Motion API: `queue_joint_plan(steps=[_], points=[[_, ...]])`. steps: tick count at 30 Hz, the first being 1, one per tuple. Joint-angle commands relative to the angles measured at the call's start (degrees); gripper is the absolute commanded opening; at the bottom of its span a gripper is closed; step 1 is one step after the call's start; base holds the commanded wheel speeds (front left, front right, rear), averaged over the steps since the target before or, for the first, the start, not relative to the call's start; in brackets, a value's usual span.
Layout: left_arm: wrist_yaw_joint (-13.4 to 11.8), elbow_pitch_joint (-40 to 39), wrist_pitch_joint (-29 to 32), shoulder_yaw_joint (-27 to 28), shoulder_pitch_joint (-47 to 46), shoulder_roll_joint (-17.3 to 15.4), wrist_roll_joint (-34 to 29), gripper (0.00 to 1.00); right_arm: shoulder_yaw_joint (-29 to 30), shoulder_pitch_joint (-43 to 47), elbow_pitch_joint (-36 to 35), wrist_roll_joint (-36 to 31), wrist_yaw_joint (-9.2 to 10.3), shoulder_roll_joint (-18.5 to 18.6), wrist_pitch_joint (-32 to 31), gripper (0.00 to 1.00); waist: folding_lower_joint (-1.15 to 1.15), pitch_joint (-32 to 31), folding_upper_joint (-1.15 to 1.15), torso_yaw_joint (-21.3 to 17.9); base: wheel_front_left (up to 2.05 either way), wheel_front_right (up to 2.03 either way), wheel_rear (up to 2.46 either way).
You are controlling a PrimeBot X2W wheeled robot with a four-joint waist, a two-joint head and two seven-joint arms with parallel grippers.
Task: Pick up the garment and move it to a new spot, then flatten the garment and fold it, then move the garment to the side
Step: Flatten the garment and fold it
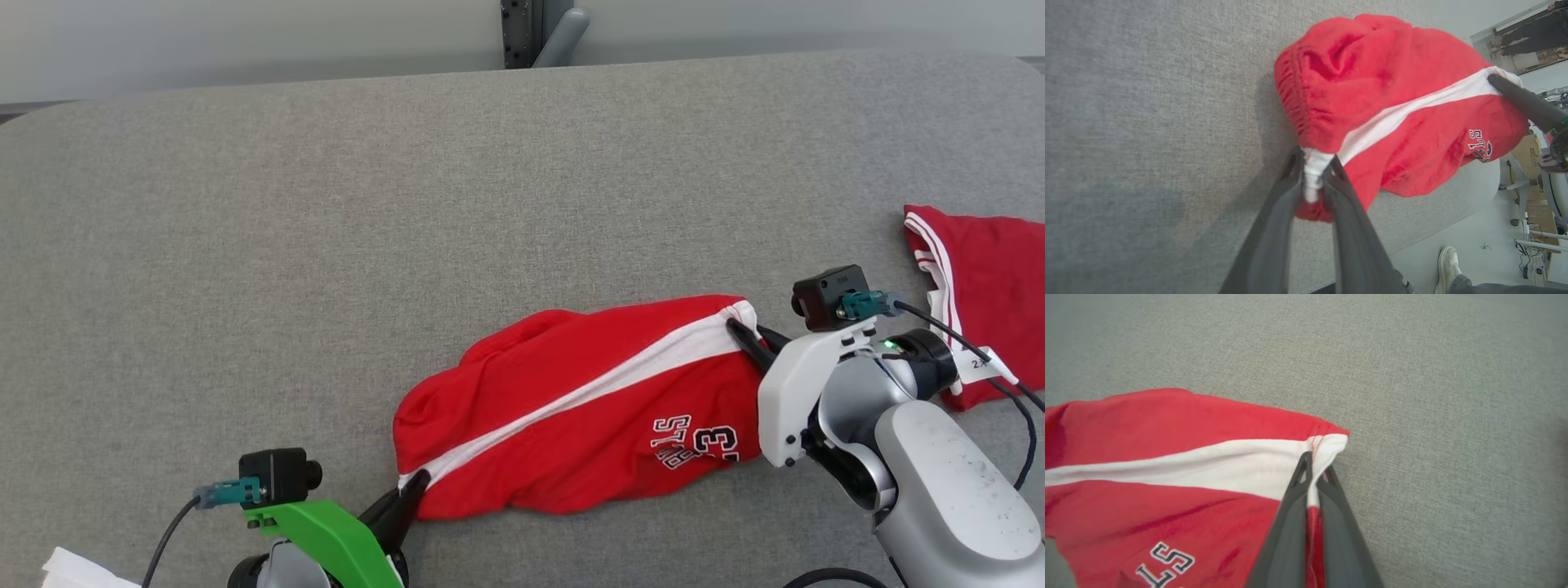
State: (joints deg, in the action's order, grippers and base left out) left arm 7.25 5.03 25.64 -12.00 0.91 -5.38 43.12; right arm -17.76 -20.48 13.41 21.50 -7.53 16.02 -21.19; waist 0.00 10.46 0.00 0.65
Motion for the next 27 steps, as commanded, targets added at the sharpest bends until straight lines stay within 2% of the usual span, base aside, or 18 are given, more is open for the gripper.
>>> queue_joint_plan(steps=[1, 2, 3, 10, 11, 12, 13, 14, 20, 24, 27], points=[[0.2, -0.4, -0.2, 0.0, 0.8, -0.5, 0.5, 0.09, 0.2, 0.5, -0.3, -0.3, 0.08, 0.4, -0.2, 0.0, 0.0, -0.1, 0.0, -0.1, 0.0, 0.0, 0.0], [0.2, -0.7, -0.2, 0.0, 1.0, -0.6, 0.8, 0.07, 0.2, 0.6, -0.4, -0.4, 0.08, 0.4, -0.3, 0.0, 0.0, -0.2, 0.0, -0.2, 0.0, 0.0, 0.0], [0.2, -1.0, 0.0, 0.0, 1.2, -0.6, 1.1, 0.0, 0.3, 0.8, -0.5, -0.4, 0.09, 0.5, -0.3, 0.0, 0.0, -0.3, 0.0, -0.2, 0.0, 0.0, 0.0], [0.2, -2.4, 0.0, -0.3, 2.1, -1.0, 2.3, 0.0, 1.3, 1.6, -0.9, -0.5, 0.09, 1.4, -0.4, 0.0, 0.0, -0.6, 0.0, -0.5, 0.0, 0.0, 0.0], [0.2, -2.6, 0.0, -0.2, 2.1, -1.1, 2.3, 0.08, 1.5, 1.7, -0.9, -0.6, 0.09, 1.6, -0.4, 0.0, 0.0, -0.7, 0.0, -0.5, 0.0, 0.0, 0.0], [0.2, -2.9, -0.1, 0.0, 2.3, -1.2, 2.2, 0.09, 1.8, 1.9, -0.9, -0.6, 0.09, 1.7, -0.3, 0.0, 0.0, -0.8, 0.0, -0.5, 0.0, 0.0, 0.0], [0.2, -3.4, -0.2, 0.1, 2.4, -1.3, 2.3, 0.09, 2.0, 2.1, -0.9, -0.6, 0.09, 1.9, -0.3, 0.0, 0.0, -0.9, 0.0, -0.6, 0.0, 0.0, 0.0], [0.1, -4.0, -0.4, 0.3, 2.6, -1.3, 2.4, 0.01, 2.3, 2.3, -0.9, -0.6, 0.09, 2.2, -0.4, 0.0, 0.0, -0.9, 0.0, -0.6, 0.0, 0.0, 0.0], [0.2, -13.3, 0.8, -0.9, 2.5, -1.4, 4.5, 0.0, 5.6, 3.4, -4.0, 1.4, 0.09, 3.3, -0.6, 0.0, 0.0, -0.2, 0.0, 0.0, 0.0, 0.0, 0.0], [-0.2, -21.9, 5.2, -0.5, -2.7, -2.1, 8.2, 0.0, 11.0, 1.3, -10.3, 6.2, 0.09, 4.4, -3.7, 0.0, 0.0, 2.9, 0.0, 1.1, 0.0, 0.0, 0.0], [-1.9, -25.5, 10.6, 1.0, -12.4, -3.2, 11.1, 0.0, 15.2, -3.8, -14.7, 8.5, 0.09, 6.2, -8.5, 0.0, 0.0, 7.7, 0.0, 2.2, 0.0, 0.0, 0.0]])
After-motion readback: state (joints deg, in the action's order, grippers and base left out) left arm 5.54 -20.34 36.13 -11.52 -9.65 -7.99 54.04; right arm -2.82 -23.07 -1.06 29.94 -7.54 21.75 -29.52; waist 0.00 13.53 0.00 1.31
